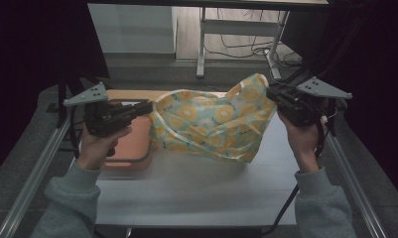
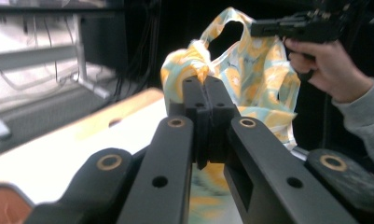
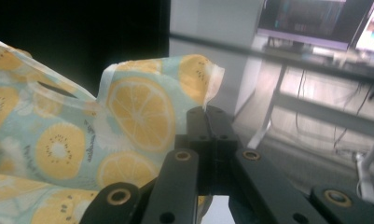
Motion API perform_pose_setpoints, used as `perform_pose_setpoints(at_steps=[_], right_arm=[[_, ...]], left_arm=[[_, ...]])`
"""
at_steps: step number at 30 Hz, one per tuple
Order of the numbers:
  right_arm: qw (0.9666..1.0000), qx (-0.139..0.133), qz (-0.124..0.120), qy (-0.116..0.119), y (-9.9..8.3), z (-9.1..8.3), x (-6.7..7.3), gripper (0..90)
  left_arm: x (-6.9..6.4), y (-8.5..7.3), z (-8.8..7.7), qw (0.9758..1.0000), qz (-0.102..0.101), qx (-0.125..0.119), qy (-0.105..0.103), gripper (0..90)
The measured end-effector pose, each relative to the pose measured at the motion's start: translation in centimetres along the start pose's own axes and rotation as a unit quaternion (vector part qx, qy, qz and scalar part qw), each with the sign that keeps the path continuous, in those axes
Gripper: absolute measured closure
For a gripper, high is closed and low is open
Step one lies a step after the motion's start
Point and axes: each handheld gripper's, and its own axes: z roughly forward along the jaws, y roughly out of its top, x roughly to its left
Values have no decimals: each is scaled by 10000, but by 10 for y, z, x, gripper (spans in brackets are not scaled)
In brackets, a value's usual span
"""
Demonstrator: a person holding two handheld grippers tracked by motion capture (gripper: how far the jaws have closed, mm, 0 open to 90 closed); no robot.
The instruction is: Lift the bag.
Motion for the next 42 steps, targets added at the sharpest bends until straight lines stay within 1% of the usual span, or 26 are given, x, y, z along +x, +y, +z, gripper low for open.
perform_pose_setpoints(at_steps=[2, 3, 4, 5, 6, 8, 9, 10, 12, 13, 14, 15, 16, 17, 18, 19, 20, 21, 23, 25, 28, 32, 34, 36, 38, 42], right_arm=[[9997, 210, 78, 42, -13, 12, -2, 900], [9994, 316, 120, 66, -20, 18, -3, 900], [9989, 424, 157, 87, -27, 23, -3, 900], [9983, 540, 196, 110, -35, 29, -4, 900], [9975, 661, 223, 144, -44, 36, -3, 900], [9955, 919, 184, 163, -63, 49, -1, 900], [9940, 1052, 200, 228, -73, 56, 0, 900], [9929, 1136, 218, 262, -81, 62, 1, 900], [9918, 1213, 267, 293, -90, 68, 1, 900], [9913, 1235, 318, 325, -94, 70, 1, 900], [9907, 1268, 337, 360, -96, 72, 0, 900], [9904, 1286, 332, 374, -98, 74, 0, 898], [9902, 1293, 324, 418, -98, 75, 0, 875], [9900, 1288, 313, 481, -98, 75, 0, 753], [9902, 1272, 313, 473, -97, 74, 1, 622], [9912, 1216, 291, 423, -95, 71, 1, 537], [9925, 1120, 278, 405, -94, 66, 1, 482], [9929, 1041, 305, 490, -93, 60, 1, 441], [9926, 943, 374, 666, -93, 47, -1, 415], [9920, 867, 364, 848, -97, 34, 0, 408], [9911, 854, 250, 986, -108, 20, 6, 408], [9898, 881, 79, 1115, -128, 5, 17, 405], [9887, 925, 23, 1177, -138, 0, 21, 405], [9881, 942, -15, 1216, -148, -4, 24, 405], [9873, 1001, -31, 1233, -155, -5, 25, 405], [9866, 1035, -46, 1262, -160, -4, 24, 405]], left_arm=[[7, -11, 16, 9995, -73, 276, 112, 891], [11, -17, 25, 9987, -89, 459, 183, 891], [14, -24, 33, 9976, -80, 603, 324, 891], [17, -31, 41, 9963, -98, 755, 397, 890], [21, -38, 49, 9948, -131, 919, 421, 890], [25, -54, 65, 9907, -148, 1214, 598, 888], [28, -60, 71, 9891, -189, 1344, 570, 887], [29, -64, 75, 9883, -226, 1403, 561, 885], [33, -72, 81, 9864, -277, 1511, 589, 879], [34, -74, 83, 9863, -314, 1512, 579, 870], [35, -74, 83, 9868, -340, 1482, 556, 843], [36, -74, 82, 9876, -338, 1427, 555, 784], [35, -73, 80, 9888, -330, 1329, 596, 702], [35, -71, 77, 9899, -332, 1226, 625, 560], [35, -69, 73, 9909, -333, 1180, 561, 411], [35, -67, 67, 9914, -351, 1154, 503, 293], [34, -66, 62, 9916, -352, 1150, 465, 229], [32, -66, 55, 9918, -299, 1165, 440, 204], [28, -67, 43, 9915, -207, 1172, 525, 195], [23, -71, 32, 9908, -191, 1213, 561, 197], [13, -83, 20, 9892, -194, 1338, 557, 201], [-1, -101, 9, 9863, -113, 1533, 604, 204], [-6, -109, 5, 9854, -101, 1578, 635, 206], [-7, -116, 5, 9836, -79, 1679, 652, 207], [-6, -120, 6, 9823, -92, 1733, 701, 208], [-1, -124, 10, 9813, -143, 1764, 757, 214]])
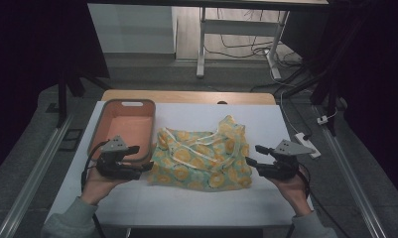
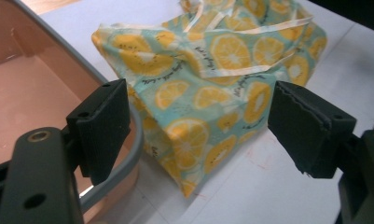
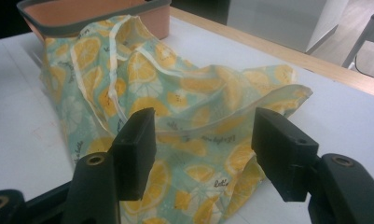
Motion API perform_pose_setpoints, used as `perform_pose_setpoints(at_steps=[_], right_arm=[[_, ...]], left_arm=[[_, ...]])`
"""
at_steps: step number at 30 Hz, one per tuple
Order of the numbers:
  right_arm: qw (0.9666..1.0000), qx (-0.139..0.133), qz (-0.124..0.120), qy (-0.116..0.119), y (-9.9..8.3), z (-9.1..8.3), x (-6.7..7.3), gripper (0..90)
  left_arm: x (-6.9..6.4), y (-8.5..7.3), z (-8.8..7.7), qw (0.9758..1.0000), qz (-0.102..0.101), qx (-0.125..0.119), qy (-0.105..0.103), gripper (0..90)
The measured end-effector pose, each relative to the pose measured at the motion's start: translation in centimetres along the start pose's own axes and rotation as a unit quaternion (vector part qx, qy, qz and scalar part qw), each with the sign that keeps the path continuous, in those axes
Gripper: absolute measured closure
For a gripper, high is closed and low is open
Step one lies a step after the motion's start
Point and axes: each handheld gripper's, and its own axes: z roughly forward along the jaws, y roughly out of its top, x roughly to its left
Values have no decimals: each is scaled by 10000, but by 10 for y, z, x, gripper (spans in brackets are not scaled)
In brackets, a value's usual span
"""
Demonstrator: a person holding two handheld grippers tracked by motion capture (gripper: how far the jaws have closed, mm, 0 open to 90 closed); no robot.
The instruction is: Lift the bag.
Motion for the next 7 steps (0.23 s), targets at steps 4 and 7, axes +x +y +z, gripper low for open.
perform_pose_setpoints(at_steps=[4, 7], right_arm=[[9999, -15, -109, -21, -1, -2, 2, 405], [9999, -33, -111, -19, -2, -3, 3, 408]], left_arm=[[1, -4, 3, 10000, -40, 21, -28, 216], [1, -5, 3, 10000, -18, 39, -13, 217]])
